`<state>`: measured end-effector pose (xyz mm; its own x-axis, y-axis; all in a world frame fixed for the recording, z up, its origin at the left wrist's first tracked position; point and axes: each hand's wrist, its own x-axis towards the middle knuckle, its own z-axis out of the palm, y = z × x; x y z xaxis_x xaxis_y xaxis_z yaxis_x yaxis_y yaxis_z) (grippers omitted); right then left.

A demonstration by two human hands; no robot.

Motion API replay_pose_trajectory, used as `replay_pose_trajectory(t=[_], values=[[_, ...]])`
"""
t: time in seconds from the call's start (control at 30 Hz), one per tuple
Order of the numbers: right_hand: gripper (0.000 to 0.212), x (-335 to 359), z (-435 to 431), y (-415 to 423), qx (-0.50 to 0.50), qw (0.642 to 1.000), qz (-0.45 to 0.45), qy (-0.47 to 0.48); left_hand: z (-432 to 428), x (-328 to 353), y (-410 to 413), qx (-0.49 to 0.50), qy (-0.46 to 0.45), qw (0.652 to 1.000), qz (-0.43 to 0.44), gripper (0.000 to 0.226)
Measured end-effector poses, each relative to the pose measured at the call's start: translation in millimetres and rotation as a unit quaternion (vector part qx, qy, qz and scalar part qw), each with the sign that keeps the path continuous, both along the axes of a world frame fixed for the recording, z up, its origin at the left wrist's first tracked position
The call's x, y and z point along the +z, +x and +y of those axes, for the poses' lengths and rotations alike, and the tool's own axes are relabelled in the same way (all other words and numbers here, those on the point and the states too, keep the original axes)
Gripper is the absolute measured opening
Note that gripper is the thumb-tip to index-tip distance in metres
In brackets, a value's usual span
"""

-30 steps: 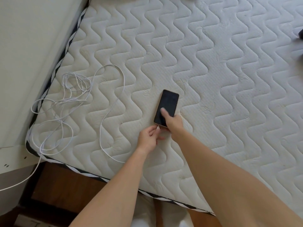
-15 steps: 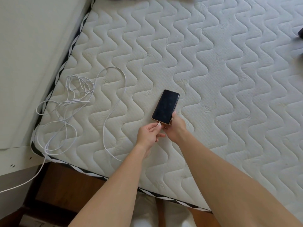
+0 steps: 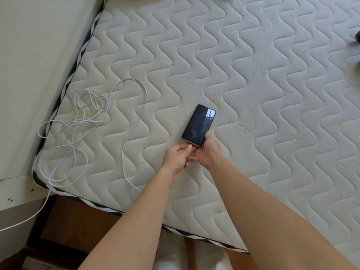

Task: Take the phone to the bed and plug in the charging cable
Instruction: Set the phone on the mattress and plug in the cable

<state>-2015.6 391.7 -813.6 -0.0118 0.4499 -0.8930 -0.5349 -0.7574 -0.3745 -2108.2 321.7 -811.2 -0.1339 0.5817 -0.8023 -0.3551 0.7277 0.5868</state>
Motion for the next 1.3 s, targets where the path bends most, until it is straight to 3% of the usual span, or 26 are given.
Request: replay_pose_trajectory(t=[0.5,0.67,0.9,1.3], values=[[0.05,-4,1,0,0.023,1.0,0.012,0.011,12,7,-8,-0.008,-0.011,1.0,0.01,0.017],[0.053,-10,4,4,-0.028,0.997,0.069,0.009,17,8,-4,-0.004,-0.017,1.0,-0.013,0.007],[0.062,-18,18,-1,-0.04,0.983,0.179,0.003,32,13,0,0.023,-0.006,1.0,-0.005,0.011],[0.068,-19,19,-1,-0.003,0.98,0.197,-0.015,45,9,11,0.049,-0.036,0.998,0.033,0.018]])
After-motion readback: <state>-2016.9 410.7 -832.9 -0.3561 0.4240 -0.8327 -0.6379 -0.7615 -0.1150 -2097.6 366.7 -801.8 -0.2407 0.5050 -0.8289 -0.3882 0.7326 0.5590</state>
